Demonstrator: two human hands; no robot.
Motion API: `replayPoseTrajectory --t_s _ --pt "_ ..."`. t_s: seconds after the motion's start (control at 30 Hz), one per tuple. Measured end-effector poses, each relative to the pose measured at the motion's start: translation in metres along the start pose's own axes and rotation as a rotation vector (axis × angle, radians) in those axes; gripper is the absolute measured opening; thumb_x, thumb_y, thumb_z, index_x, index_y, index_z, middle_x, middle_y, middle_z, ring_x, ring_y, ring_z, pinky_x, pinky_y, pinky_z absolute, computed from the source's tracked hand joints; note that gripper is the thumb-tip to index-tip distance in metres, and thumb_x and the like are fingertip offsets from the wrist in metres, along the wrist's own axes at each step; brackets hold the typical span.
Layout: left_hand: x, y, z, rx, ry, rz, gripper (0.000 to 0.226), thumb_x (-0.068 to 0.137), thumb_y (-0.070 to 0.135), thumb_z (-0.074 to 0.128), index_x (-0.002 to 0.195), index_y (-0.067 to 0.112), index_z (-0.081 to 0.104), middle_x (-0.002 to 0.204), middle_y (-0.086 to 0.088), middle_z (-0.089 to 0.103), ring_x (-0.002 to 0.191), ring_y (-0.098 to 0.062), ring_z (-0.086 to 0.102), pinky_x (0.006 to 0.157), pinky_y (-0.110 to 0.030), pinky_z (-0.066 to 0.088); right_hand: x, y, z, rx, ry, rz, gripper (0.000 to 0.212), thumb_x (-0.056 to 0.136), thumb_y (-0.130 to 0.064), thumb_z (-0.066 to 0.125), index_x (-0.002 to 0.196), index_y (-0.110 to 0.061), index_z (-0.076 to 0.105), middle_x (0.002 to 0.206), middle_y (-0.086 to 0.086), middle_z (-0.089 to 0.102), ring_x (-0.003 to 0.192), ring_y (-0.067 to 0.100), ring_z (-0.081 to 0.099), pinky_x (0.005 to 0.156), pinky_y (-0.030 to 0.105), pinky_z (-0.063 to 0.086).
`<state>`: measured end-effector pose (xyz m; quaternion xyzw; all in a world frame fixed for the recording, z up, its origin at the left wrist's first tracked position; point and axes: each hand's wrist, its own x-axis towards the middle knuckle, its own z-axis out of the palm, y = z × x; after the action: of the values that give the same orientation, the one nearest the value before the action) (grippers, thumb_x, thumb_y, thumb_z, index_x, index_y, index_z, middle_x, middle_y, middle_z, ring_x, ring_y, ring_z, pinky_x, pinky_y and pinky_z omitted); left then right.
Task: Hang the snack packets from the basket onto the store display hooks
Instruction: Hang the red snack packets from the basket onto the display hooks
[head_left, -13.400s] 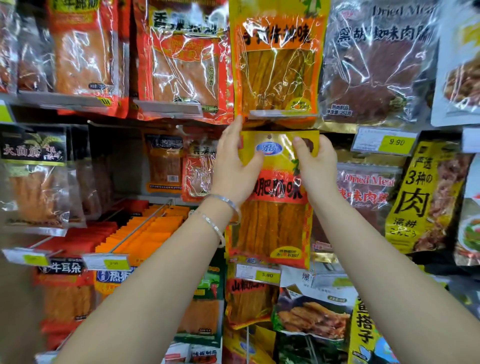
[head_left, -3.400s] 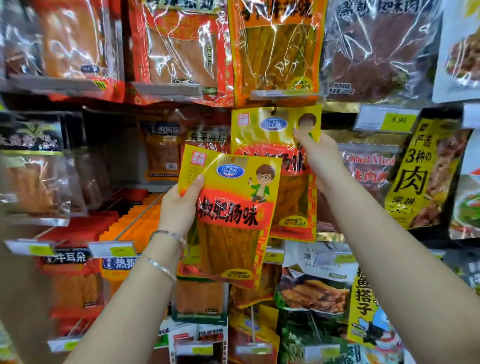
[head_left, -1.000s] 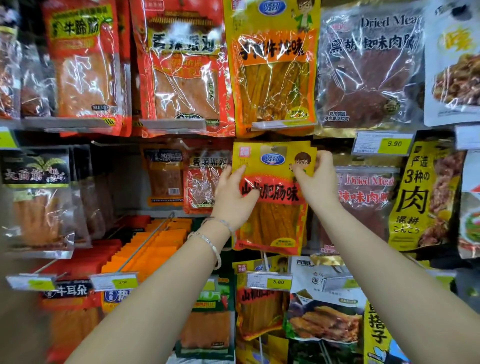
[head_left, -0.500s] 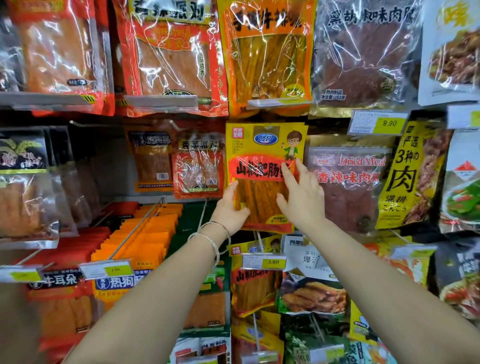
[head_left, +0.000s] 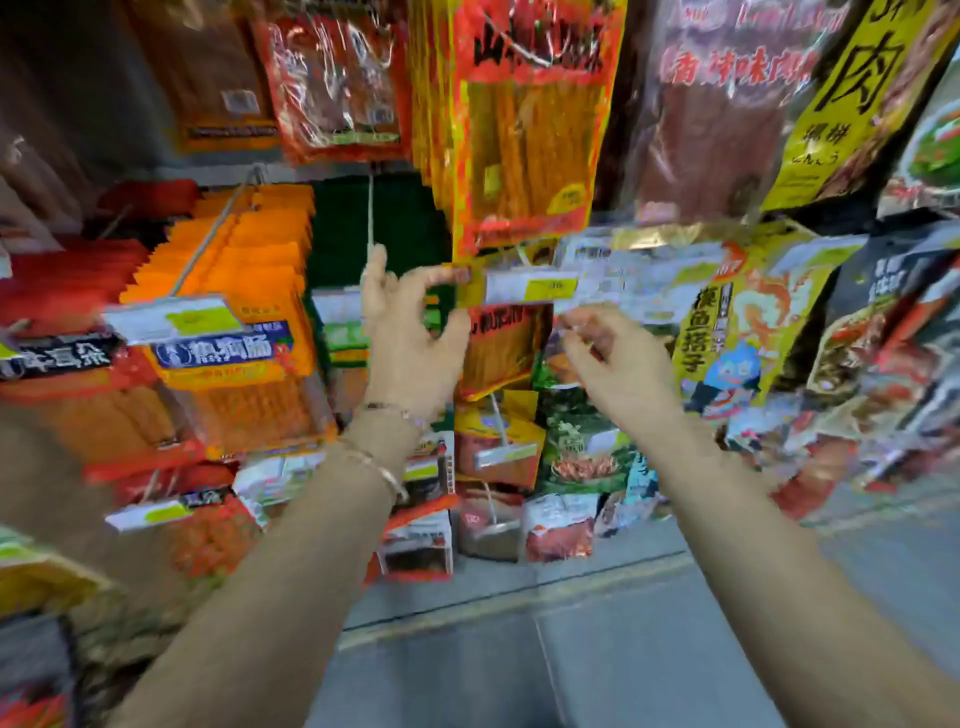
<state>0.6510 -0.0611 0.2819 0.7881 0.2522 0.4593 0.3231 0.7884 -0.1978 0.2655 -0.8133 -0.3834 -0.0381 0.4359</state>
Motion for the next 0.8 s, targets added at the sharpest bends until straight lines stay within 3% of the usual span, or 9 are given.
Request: replayPoseTrajectory --t_s 0.1,0.2,0.3,0.4,0.47,0.53,0.63,0.73,0.8 --pt "-0.072 -0.04 -0.016 -0.013 -0.037 -0.085 0.023 0.08 0.014 0.055 0.1 0.007 0.063 0.118 -0.004 0.049 0.122 -0.023 0.04 0.102 -0.018 0.031 -0.069 0.037 0.032 0.063 -0.161 0.146 0.019 0.086 -0.019 0.061 0.105 -0.021 0.062 0.07 -0.017 0.057 0.069 0.014 0.057 0.068 0.031 0.044" --pt "-0.171 -0.083 -0.022 0.022 -0.275 -0.375 0.03 0.079 0.018 0.052 0.097 -0.003 0.064 0.1 -0.027 0.059 0.1 -0.041 0.055 0.091 -0.045 0.045 -0.138 0.069 0.062 0.068 -0.359 0.283 0.017 0.085 -0.01 0.062 0.096 -0.022 0.061 0.074 -0.011 0.062 0.061 0.008 0.056 0.061 0.026 0.042" --pt "-0.275 -0.11 -0.035 0.104 -0.507 -0.926 0.025 0.086 0.008 0.057 0.109 0.002 0.062 0.116 -0.024 0.058 0.11 -0.038 0.055 0.094 -0.038 0.044 -0.206 0.096 0.088 0.086 -0.586 0.473 0.012 0.085 -0.002 0.06 0.096 -0.008 0.062 0.087 0.014 0.064 0.075 0.025 0.058 0.076 0.039 0.048" --pt "-0.38 -0.108 -0.055 0.156 -0.555 -1.227 0.029 0.087 0.009 0.06 0.115 0.001 0.062 0.122 -0.018 0.059 0.114 -0.03 0.055 0.096 -0.029 0.041 -0.271 0.117 0.099 -0.024 -0.873 0.649 0.012 0.088 -0.005 0.056 0.092 0.005 0.06 0.08 0.026 0.056 0.075 0.027 0.052 0.077 0.048 0.048" --pt "-0.437 -0.091 -0.07 0.154 -0.509 -1.382 0.024 0.088 0.012 0.06 0.11 0.003 0.064 0.113 -0.018 0.064 0.108 -0.03 0.059 0.09 -0.03 0.044 -0.31 0.125 0.096 -0.077 -1.066 0.703 0.009 0.088 -0.006 0.055 0.089 0.001 0.059 0.087 0.029 0.058 0.073 0.025 0.052 0.069 0.041 0.046" --pt "-0.486 -0.071 -0.083 0.096 -0.411 -1.551 0.022 0.089 0.012 0.059 0.11 0.005 0.063 0.109 -0.016 0.065 0.104 -0.029 0.061 0.088 -0.031 0.048 -0.344 0.127 0.091 -0.156 -1.261 0.737 0.008 0.089 -0.011 0.055 0.081 -0.012 0.057 0.085 0.018 0.059 0.067 0.022 0.054 0.062 0.03 0.043" --pt "-0.534 -0.048 -0.101 0.02 -0.229 -1.736 0.02 0.089 0.009 0.058 0.107 0.007 0.065 0.103 -0.012 0.066 0.087 -0.022 0.06 0.075 -0.024 0.046 -0.384 0.134 0.089 -0.352 -1.57 0.446 0.014 0.089 -0.016 0.051 0.077 -0.013 0.058 0.079 0.011 0.056 0.07 0.018 0.053 0.067 0.028 0.039" --pt "-0.56 -0.044 -0.124 -0.112 0.119 -1.806 0.012 0.089 0.005 0.056 0.099 0.005 0.064 0.084 -0.014 0.064 0.068 -0.02 0.056 0.055 -0.018 0.049 -0.401 0.118 0.099 -0.491 -1.709 0.195 0.022 0.092 -0.026 0.054 0.105 -0.011 0.064 0.111 0.007 0.062 0.102 0.022 0.056 0.077 0.025 0.038" --pt "-0.577 -0.051 -0.143 -0.149 0.262 -1.83 0.013 0.09 0.003 0.054 0.1 0.003 0.063 0.075 -0.008 0.061 0.063 -0.018 0.055 0.049 -0.015 0.048 -0.403 0.098 0.115 -0.557 -1.746 0.086 0.025 0.092 -0.025 0.052 0.109 -0.01 0.063 0.117 0.01 0.062 0.108 0.025 0.056 0.081 0.026 0.04"
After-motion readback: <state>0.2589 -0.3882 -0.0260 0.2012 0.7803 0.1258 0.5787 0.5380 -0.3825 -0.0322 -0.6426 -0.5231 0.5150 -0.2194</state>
